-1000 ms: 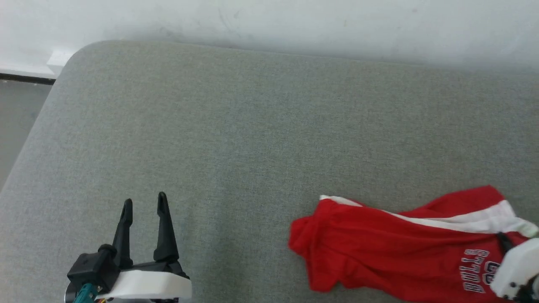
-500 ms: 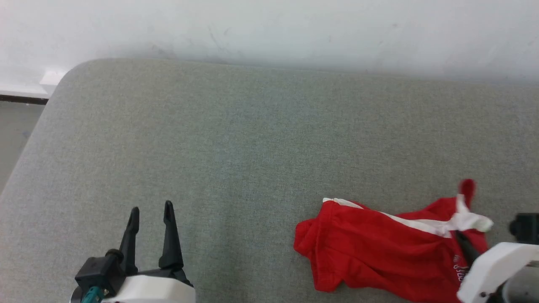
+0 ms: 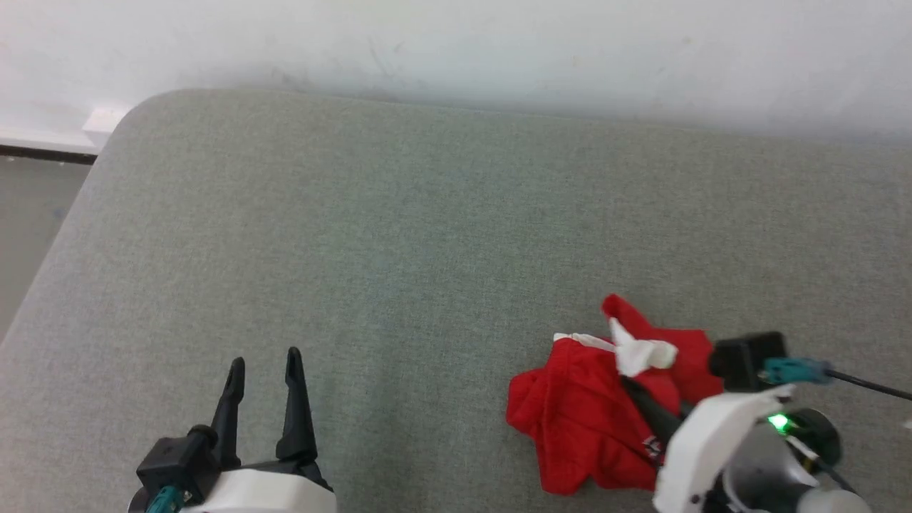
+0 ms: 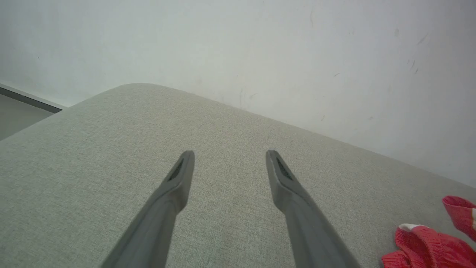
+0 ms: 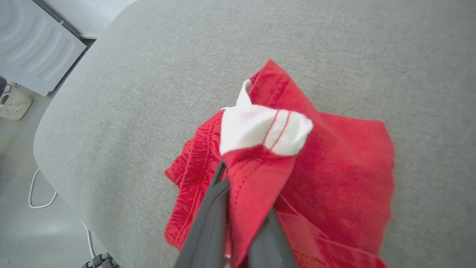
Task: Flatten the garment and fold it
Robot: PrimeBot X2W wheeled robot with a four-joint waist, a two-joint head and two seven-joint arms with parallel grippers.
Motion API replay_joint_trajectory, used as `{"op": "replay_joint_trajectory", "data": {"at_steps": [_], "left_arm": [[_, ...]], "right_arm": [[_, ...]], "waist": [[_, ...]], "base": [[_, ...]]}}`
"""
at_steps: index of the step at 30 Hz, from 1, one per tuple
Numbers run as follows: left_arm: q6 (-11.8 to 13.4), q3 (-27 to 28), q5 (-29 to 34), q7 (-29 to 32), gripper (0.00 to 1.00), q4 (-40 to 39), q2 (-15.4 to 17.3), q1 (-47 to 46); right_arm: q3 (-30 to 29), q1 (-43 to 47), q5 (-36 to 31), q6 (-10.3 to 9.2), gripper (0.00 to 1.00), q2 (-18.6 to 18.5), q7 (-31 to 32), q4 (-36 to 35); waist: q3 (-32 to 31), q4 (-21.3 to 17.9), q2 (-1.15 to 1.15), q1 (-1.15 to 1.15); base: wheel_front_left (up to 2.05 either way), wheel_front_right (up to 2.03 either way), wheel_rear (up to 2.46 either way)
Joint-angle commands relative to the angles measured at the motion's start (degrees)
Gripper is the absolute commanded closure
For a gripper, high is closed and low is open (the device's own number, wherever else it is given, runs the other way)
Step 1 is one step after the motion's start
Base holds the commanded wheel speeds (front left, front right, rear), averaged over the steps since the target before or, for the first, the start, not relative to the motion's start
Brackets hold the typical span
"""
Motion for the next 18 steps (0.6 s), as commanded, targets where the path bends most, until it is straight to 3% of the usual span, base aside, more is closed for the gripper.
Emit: {"op": "replay_joint_trajectory", "data": {"at_steps": [1,12,13,14,15,16,17,18], "left_arm": [[-0.1,-0.07,-0.35,-0.01,0.0,0.25,-0.08,-0.42],[-0.23,-0.55,-1.03,-0.47,0.0,1.64,-0.95,-2.1],[-0.25,-0.63,-1.09,-0.53,0.0,1.82,-1.07,-2.26],[-0.28,-0.72,-1.13,-0.6,0.0,2.01,-1.19,-2.4],[-0.33,-0.83,-1.18,-0.65,0.0,2.23,-1.3,-2.53],[-0.37,-0.92,-1.21,-0.71,0.0,2.45,-1.4,-2.66],[-0.41,-1.0,-1.25,-0.77,0.0,2.66,-1.49,-2.78],[-0.47,-1.1,-1.3,-0.82,0.0,2.89,-1.58,-2.9]], "right_arm": [[1.02,-1.3,0.3,-0.05,1.0,-0.09,-0.34,0.64],[7.23,-8.12,-1.11,-0.05,1.0,-0.09,-1.19,12.93],[7.59,-8.59,-1.51,-0.05,0.95,-0.09,-0.74,14.36],[8.04,-9.1,-2.29,-0.05,0.84,-0.09,-0.14,15.73],[8.44,-9.54,-2.87,-0.05,0.63,-0.09,0.61,17.04],[8.79,-9.94,-3.27,-0.05,0.22,-0.09,1.41,18.28],[9.12,-10.37,-3.79,-0.05,0.0,-0.09,2.03,19.27],[9.3,-10.77,-4.11,-0.05,0.0,-0.09,2.28,20.03]], "waist": [[0.4,0.42,0.0,0.0],[2.08,1.61,0.0,0.0],[2.16,1.67,0.0,0.0],[2.23,1.74,0.0,0.0],[2.27,1.81,0.0,0.0],[2.29,1.85,0.0,0.0],[2.3,1.9,0.0,0.0],[2.27,1.96,0.0,0.0]], "base": [[0.0,0.0,0.0],[0.0,0.0,0.0],[0.0,0.0,0.0],[0.0,0.0,0.0],[0.0,0.0,0.0],[0.0,0.0,0.0],[0.0,0.0,0.0],[0.0,0.0,0.0]]}}
